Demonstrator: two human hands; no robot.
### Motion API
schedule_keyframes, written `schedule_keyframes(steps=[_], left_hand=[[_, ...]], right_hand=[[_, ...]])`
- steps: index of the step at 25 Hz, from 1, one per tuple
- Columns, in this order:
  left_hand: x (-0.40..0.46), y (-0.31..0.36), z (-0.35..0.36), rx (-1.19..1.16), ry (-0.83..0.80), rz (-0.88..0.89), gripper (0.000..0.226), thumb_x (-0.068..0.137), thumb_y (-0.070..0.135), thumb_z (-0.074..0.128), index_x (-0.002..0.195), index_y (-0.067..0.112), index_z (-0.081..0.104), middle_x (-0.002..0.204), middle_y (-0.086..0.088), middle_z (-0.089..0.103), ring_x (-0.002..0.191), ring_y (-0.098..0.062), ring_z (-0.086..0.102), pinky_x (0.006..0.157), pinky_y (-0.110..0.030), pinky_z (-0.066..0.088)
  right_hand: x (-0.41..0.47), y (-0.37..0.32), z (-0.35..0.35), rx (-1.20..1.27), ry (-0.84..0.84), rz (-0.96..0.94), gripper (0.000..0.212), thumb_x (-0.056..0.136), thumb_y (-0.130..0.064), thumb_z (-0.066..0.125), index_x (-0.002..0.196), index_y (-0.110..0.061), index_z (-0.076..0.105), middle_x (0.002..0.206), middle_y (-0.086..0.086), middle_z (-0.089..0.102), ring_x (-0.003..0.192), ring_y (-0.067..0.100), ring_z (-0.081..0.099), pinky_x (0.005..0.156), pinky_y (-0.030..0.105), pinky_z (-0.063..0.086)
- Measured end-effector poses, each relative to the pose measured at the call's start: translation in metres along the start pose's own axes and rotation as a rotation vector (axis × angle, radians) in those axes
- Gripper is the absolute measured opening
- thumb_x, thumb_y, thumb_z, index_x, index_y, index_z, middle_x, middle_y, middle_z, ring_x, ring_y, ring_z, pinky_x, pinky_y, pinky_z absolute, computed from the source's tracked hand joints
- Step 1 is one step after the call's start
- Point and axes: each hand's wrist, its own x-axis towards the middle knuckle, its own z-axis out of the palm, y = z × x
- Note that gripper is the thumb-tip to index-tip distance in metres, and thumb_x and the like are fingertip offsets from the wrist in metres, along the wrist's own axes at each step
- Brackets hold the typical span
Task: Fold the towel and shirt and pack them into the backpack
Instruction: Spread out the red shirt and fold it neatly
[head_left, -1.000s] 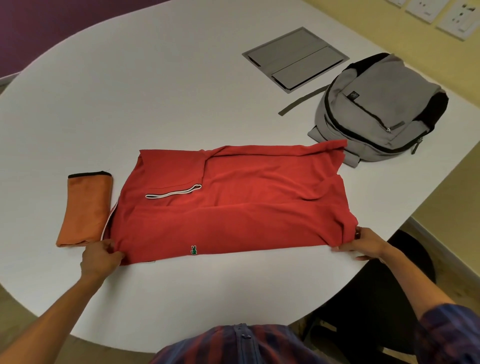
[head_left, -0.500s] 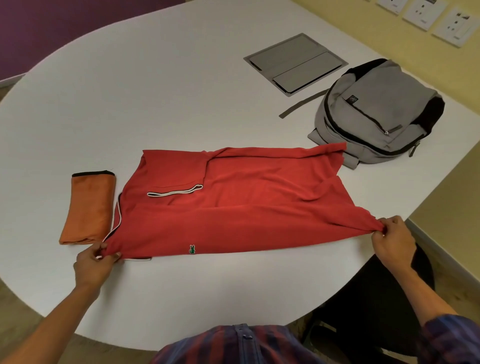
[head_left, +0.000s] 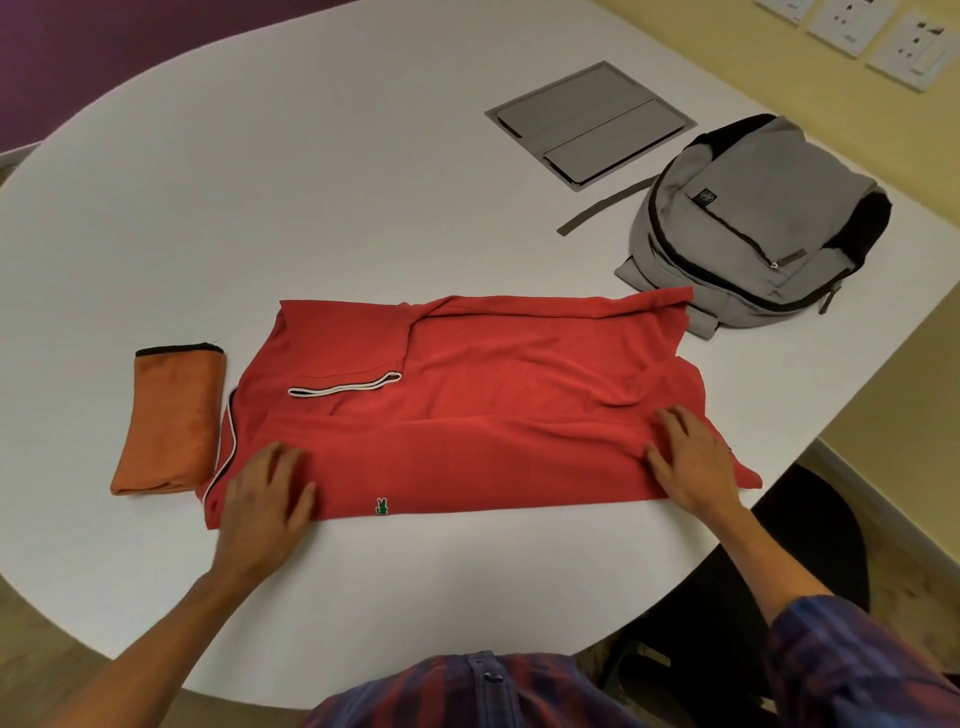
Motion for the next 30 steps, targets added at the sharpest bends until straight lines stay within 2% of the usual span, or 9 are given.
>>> schedule_keyframes(steps=[3, 6, 8, 10, 13, 16, 19, 24, 30], left_hand=[[0.015, -0.008, 0.020, 0.044, -0.246, -0.005, 0.093, 0.077, 0.078, 0.020, 0.151, 0.021, 0.024, 0.157, -0.015, 0.022, 0.145, -0.034, 0.018, 0.112, -0.054, 0.021], [0.018, -0.027, 0.030, 0.017, -0.381, -0.103, 0.118, 0.052, 0.099, 0.006, 0.150, 0.035, -0.010, 0.161, 0.000, -0.013, 0.147, -0.030, -0.010, 0.117, -0.051, 0.002], [0.019, -0.032, 0.029, 0.007, -0.440, -0.113, 0.122, 0.046, 0.102, 0.007, 0.147, 0.037, -0.018, 0.159, 0.003, -0.022, 0.146, -0.030, -0.016, 0.118, -0.051, 0.000], [0.019, -0.032, 0.028, -0.004, -0.443, -0.121, 0.123, 0.045, 0.102, 0.007, 0.146, 0.037, -0.019, 0.158, 0.004, -0.023, 0.146, -0.030, -0.017, 0.118, -0.051, 0.001], [0.018, -0.029, 0.029, 0.008, -0.430, -0.117, 0.122, 0.049, 0.100, 0.011, 0.150, 0.035, -0.010, 0.159, 0.003, -0.019, 0.147, -0.031, -0.014, 0.117, -0.051, 0.002], [0.023, -0.019, 0.025, 0.059, -0.247, -0.073, 0.104, 0.066, 0.084, 0.027, 0.150, 0.022, 0.027, 0.160, -0.009, 0.013, 0.147, -0.032, 0.004, 0.116, -0.053, 0.012], [0.051, -0.004, 0.018, 0.094, -0.039, 0.011, 0.073, 0.082, 0.066, 0.034, 0.127, 0.014, 0.054, 0.147, -0.014, 0.041, 0.140, -0.032, 0.028, 0.112, -0.051, 0.022], [0.143, 0.015, 0.001, 0.092, 0.111, 0.098, 0.048, 0.091, 0.046, 0.034, 0.110, 0.012, 0.060, 0.120, -0.010, 0.060, 0.116, -0.031, 0.052, 0.095, -0.045, 0.035], [0.245, 0.025, -0.006, 0.240, 0.049, 0.010, 0.031, 0.093, 0.021, 0.048, 0.115, 0.002, 0.059, 0.113, -0.023, 0.060, 0.105, -0.042, 0.053, 0.089, -0.051, 0.037]], right_hand=[[0.012, 0.004, 0.017, 0.006, -0.181, 0.105, 0.061, 0.098, -0.052, 0.038, 0.152, -0.028, 0.026, 0.160, 0.008, 0.020, 0.144, 0.029, 0.023, 0.110, 0.056, 0.025], [0.006, 0.013, 0.029, 0.015, -0.273, 0.178, 0.068, 0.097, -0.059, 0.030, 0.155, -0.033, 0.007, 0.164, -0.002, 0.003, 0.149, 0.022, 0.007, 0.116, 0.052, 0.017], [-0.005, 0.015, 0.030, -0.033, -0.170, 0.192, 0.068, 0.096, -0.062, 0.031, 0.153, -0.026, 0.022, 0.161, 0.004, 0.019, 0.145, 0.026, 0.023, 0.111, 0.051, 0.026], [-0.016, 0.014, 0.027, -0.106, 0.021, 0.175, 0.068, 0.091, -0.065, 0.028, 0.125, -0.014, 0.055, 0.129, 0.016, 0.055, 0.115, 0.035, 0.055, 0.093, 0.051, 0.041], [-0.016, 0.018, 0.018, -0.227, 0.055, 0.212, 0.075, 0.087, -0.071, 0.018, 0.095, -0.010, 0.063, 0.099, 0.016, 0.060, 0.086, 0.036, 0.060, 0.081, 0.048, 0.043], [0.009, 0.017, 0.003, -0.183, 0.060, 0.223, 0.071, 0.090, -0.069, 0.025, 0.094, -0.009, 0.063, 0.098, 0.014, 0.063, 0.085, 0.035, 0.061, 0.082, 0.047, 0.044], [0.051, 0.010, -0.014, -0.048, 0.113, 0.115, 0.053, 0.093, -0.052, 0.041, 0.106, -0.004, 0.060, 0.104, 0.017, 0.061, 0.092, 0.038, 0.059, 0.079, 0.046, 0.046], [0.139, -0.011, -0.034, -0.029, 0.106, -0.017, 0.035, 0.091, -0.020, 0.056, 0.122, -0.004, 0.057, 0.124, 0.019, 0.058, 0.110, 0.039, 0.055, 0.089, 0.049, 0.042], [0.203, -0.019, -0.031, -0.224, -0.062, -0.035, 0.042, 0.098, -0.034, 0.047, 0.134, -0.013, 0.053, 0.137, 0.012, 0.054, 0.129, 0.030, 0.045, 0.107, 0.050, 0.026]])
